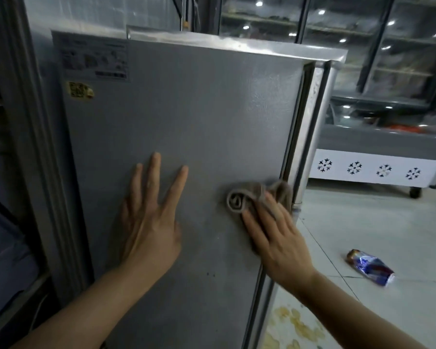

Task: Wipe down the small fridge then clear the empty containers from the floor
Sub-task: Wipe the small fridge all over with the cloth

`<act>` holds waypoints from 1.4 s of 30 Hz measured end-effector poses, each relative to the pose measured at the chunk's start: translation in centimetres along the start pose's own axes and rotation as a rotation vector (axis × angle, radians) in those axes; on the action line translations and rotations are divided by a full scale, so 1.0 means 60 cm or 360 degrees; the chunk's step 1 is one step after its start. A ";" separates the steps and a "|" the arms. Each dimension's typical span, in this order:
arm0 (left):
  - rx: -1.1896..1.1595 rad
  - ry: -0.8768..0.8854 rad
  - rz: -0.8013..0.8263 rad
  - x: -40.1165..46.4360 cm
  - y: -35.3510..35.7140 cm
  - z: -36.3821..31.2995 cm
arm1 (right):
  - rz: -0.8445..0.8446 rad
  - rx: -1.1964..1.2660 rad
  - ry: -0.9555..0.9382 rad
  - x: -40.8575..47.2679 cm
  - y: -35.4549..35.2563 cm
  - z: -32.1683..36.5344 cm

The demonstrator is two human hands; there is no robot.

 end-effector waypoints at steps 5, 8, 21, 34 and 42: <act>0.0108 0.0112 -0.0009 -0.009 0.010 -0.011 | -0.0080 0.0140 0.0112 0.026 -0.030 -0.023; 0.0184 0.0272 0.0017 -0.020 0.032 -0.043 | -0.0390 0.0122 0.0332 0.110 -0.070 -0.071; 0.0219 0.0301 -0.0030 -0.048 0.072 -0.032 | -0.0148 0.0130 0.0130 -0.064 0.053 0.013; 0.0333 0.0156 0.0219 -0.095 0.057 0.055 | -0.0217 0.0141 0.0295 0.025 0.028 0.017; 0.0266 0.0128 0.0274 -0.106 0.068 0.082 | 0.0097 0.0150 -0.0289 -0.059 0.097 0.130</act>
Point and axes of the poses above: each hand's wrist, its own x-axis towards the middle knuckle, its own y-axis out of the palm, z = x × y, the point moved 4 cm from there along x, towards the middle knuckle, and after that the axes turned 2 degrees about -z, right-handed, at the moved point
